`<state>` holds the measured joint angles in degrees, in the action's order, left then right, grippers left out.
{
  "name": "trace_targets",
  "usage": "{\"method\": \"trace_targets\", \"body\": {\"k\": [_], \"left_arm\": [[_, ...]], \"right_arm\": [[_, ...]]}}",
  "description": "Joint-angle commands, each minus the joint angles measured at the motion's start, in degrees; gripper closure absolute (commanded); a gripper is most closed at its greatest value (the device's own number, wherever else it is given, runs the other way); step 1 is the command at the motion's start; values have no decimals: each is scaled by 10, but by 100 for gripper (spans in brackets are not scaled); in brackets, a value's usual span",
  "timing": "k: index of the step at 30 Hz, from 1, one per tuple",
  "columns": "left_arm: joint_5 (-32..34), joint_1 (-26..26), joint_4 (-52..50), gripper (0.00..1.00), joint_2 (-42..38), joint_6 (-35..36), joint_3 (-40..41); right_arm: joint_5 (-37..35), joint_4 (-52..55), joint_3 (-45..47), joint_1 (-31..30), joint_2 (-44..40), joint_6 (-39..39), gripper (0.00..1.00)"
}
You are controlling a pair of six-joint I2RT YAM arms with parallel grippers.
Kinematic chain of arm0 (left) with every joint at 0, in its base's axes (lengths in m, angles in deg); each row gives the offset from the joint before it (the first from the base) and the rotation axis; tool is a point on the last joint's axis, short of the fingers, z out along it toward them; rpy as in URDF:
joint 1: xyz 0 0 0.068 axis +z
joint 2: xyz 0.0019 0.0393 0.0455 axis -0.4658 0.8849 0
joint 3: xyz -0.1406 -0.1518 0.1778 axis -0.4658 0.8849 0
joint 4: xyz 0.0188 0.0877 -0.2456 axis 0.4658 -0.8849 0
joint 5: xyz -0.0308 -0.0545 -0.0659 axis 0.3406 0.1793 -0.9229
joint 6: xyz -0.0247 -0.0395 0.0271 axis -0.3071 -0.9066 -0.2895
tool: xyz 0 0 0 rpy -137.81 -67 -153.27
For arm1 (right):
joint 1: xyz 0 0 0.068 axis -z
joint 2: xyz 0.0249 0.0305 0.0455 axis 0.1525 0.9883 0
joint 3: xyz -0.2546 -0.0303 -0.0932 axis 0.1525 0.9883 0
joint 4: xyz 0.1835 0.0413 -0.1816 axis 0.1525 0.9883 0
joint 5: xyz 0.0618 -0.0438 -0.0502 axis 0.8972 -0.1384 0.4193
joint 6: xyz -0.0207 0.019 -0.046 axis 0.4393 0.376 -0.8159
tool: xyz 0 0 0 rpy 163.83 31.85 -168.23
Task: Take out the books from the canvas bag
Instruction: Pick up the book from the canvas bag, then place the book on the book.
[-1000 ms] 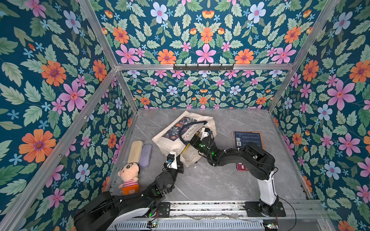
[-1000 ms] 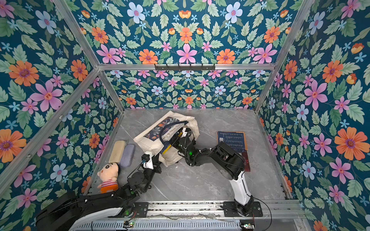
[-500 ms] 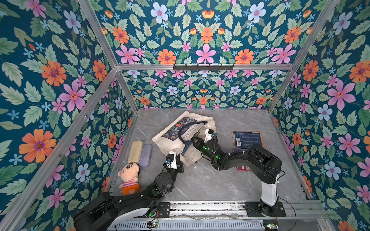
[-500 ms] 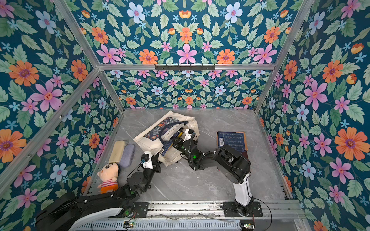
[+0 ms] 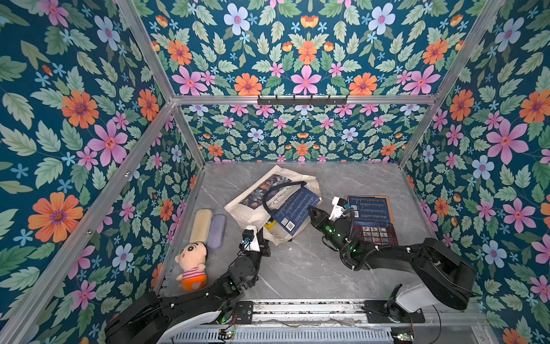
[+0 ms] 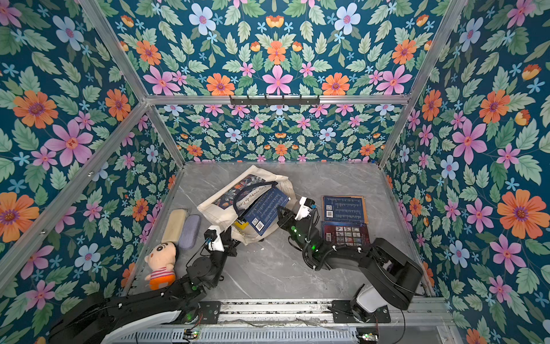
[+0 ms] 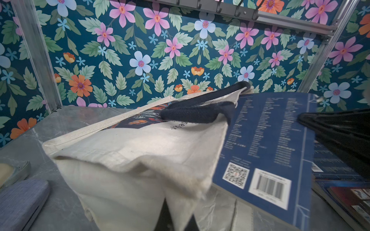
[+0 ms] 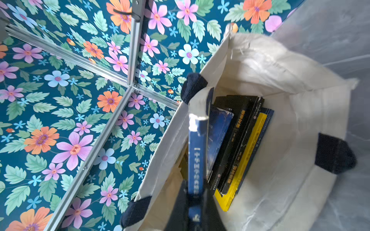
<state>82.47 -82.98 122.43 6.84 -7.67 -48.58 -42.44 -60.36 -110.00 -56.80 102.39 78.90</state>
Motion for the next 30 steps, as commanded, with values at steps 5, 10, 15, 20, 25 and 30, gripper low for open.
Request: {"method": "trace_targets", "body": {"k": [5,10,15,20,25,30], "left_arm": [[69,1,-18,100,-1,-9,0],[76,1,-23,100,-1,-10,-2],[81,2,-32,100,13,-9,-11],[78,2,-33,100,17,-9,-13],[72,2,-33,100,14,-8,-12],[67,2,-34,100,13,-8,-12]], "right_arm": [[-79,110,51,0,-157,-38,100],[-152,251,85,0,-309,-34,100],[-239,403,115,0,-453,-1,100],[-316,560,136,0,-564,56,100],[-380,698,142,0,-639,106,100],[-433,830,150,0,-680,206,100]]}}
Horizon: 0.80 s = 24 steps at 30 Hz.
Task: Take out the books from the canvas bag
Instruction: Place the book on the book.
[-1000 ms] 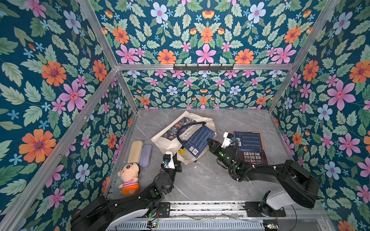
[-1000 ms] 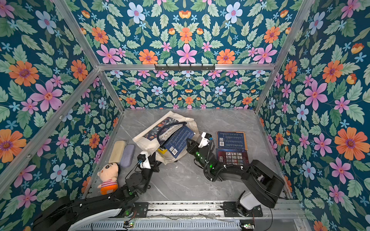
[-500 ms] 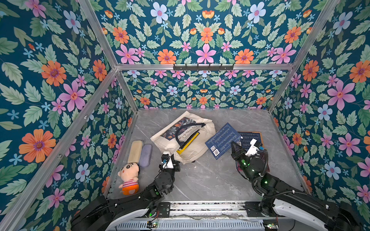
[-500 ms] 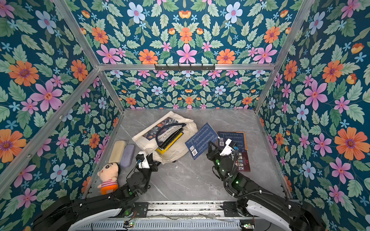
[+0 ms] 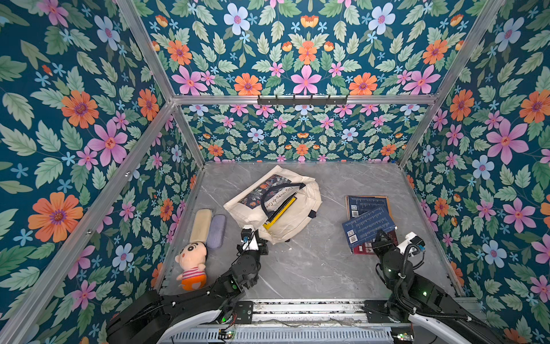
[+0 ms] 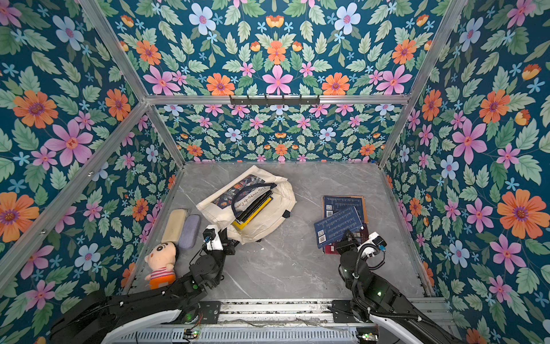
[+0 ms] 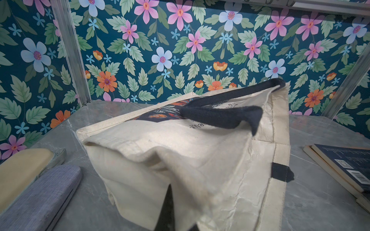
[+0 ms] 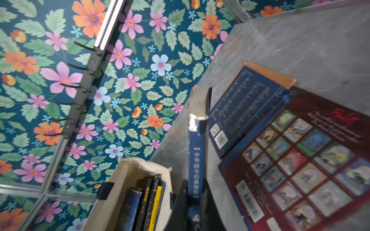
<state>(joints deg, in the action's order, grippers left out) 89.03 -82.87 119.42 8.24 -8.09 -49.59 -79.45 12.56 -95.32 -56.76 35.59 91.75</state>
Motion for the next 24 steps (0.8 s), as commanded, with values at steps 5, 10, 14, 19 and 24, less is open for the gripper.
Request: {"method": "trace_targets", "body": {"k": [5,10,14,19,24], "left_arm": [[-3,1,-3,100,0,-4,-3],[-5,0,-4,100,0,-4,-4],[-7,1,-4,100,4,-4,-5],[-8,1,-5,100,7,-4,-6],[-9,1,-6,100,6,-5,-7]], "right_arm": [[-85,141,20,0,-14,132,100],[-79,163,33,7,1,181,100],[-53,144,50,23,27,207,100],[17,89,66,76,70,207,100],[54,47,77,104,95,199,100]]}}
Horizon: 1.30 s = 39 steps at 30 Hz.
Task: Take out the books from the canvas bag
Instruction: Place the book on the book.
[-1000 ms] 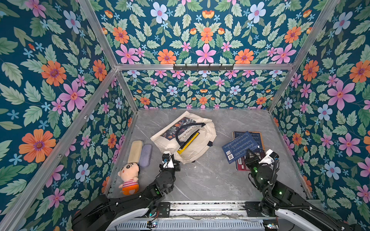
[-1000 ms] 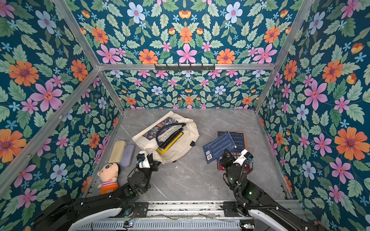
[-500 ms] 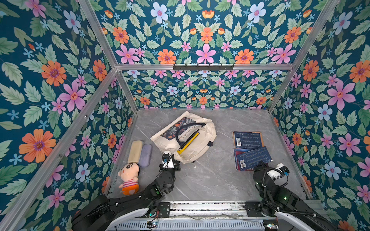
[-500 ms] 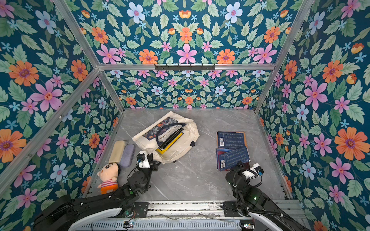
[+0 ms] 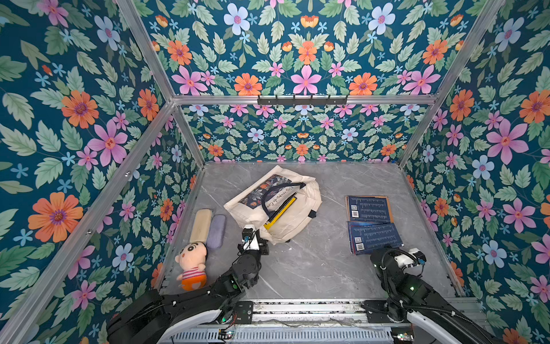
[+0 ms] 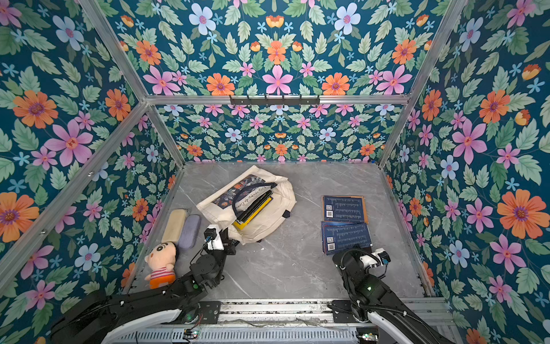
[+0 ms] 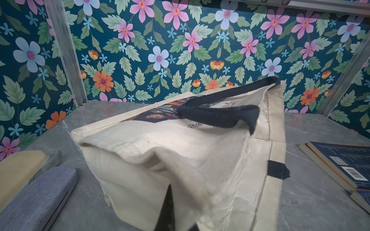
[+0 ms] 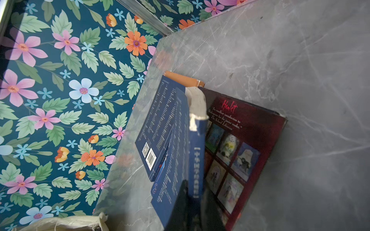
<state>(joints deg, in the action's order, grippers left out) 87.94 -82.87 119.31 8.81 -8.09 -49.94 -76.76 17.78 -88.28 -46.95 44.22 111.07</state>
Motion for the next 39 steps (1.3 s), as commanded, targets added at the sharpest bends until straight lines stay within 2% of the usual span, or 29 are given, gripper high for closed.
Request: {"method": "trace_targets", "body": {"k": [1,7,9,16,24,27,29,30,39], "left_arm": [[1,1,-5,100,1,-5,-3],[0,1,-5,100,11,-6,-7],[-2,1,-5,100,13,-6,-8],[-3,1,-5,100,15,-7,-8],[-5,1,-4,100,24,-7,-10],[-6,1,-4,100,25,-7,-12],[-6,1,-4,100,27,-7,-13],[-7,0,-4,100,28,-7,-13],[-8,1,-6,100,27,-8,-14]], "right_arm": [[28,-5,7,6,11,10,100],[28,-5,4,7,34,29,99],[28,26,-4,7,45,55,98],[32,44,-7,14,68,96,84],[48,94,-27,16,66,116,51],[64,122,-38,18,64,132,34],[71,126,-41,18,65,134,15],[75,125,-41,19,67,135,9],[100,77,-46,24,97,108,1]]}}
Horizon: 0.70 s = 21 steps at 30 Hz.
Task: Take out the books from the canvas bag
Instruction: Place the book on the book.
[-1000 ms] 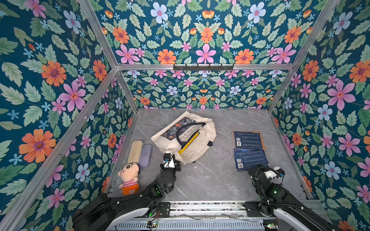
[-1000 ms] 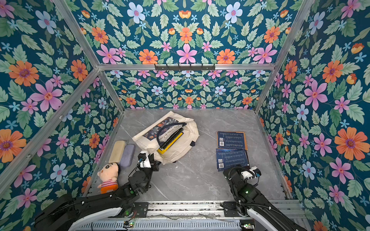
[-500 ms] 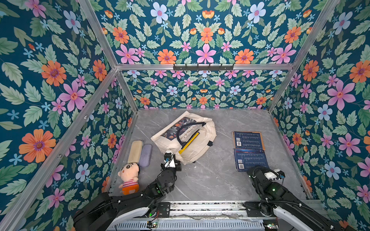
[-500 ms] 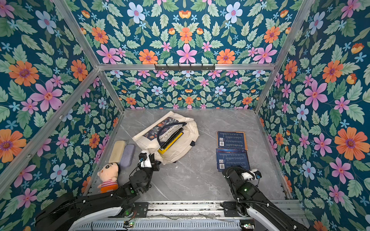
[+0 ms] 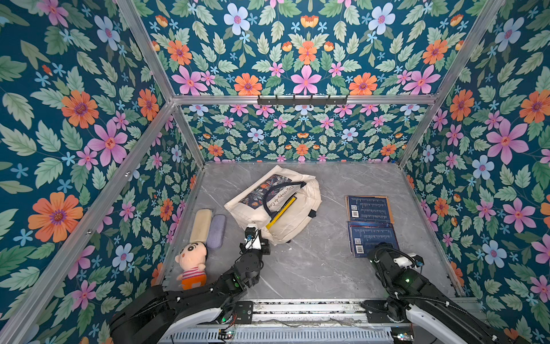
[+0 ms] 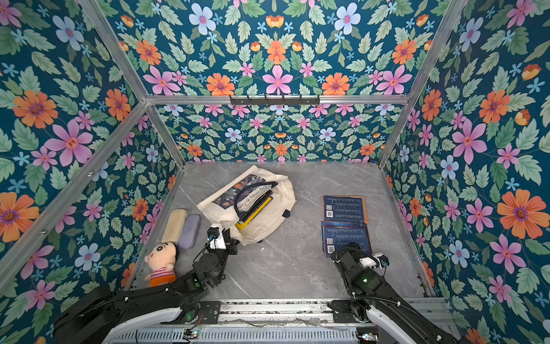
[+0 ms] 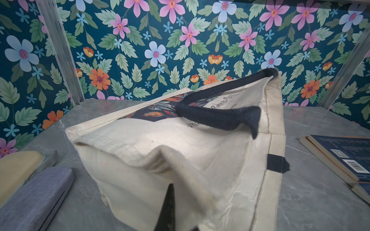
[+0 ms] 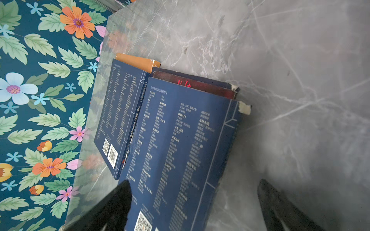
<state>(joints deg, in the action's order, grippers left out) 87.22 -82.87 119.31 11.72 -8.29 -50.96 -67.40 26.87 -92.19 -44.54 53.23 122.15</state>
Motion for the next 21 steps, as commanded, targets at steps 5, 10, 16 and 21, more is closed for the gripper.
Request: {"method": "trace_targets", "body": {"k": [5,10,16,21], "left_arm": [[-4,1,-9,100,-3,-7,-4],[-3,1,-13,100,-8,-8,-4],[-2,1,-14,100,-8,-8,-4],[-4,1,-13,100,-8,-8,-4]], "right_arm": [[5,-66,-6,2,37,-18,1],[17,-133,1,16,73,-34,1],[75,-225,3,72,113,-83,1],[70,-239,-9,80,136,-92,1]]}}
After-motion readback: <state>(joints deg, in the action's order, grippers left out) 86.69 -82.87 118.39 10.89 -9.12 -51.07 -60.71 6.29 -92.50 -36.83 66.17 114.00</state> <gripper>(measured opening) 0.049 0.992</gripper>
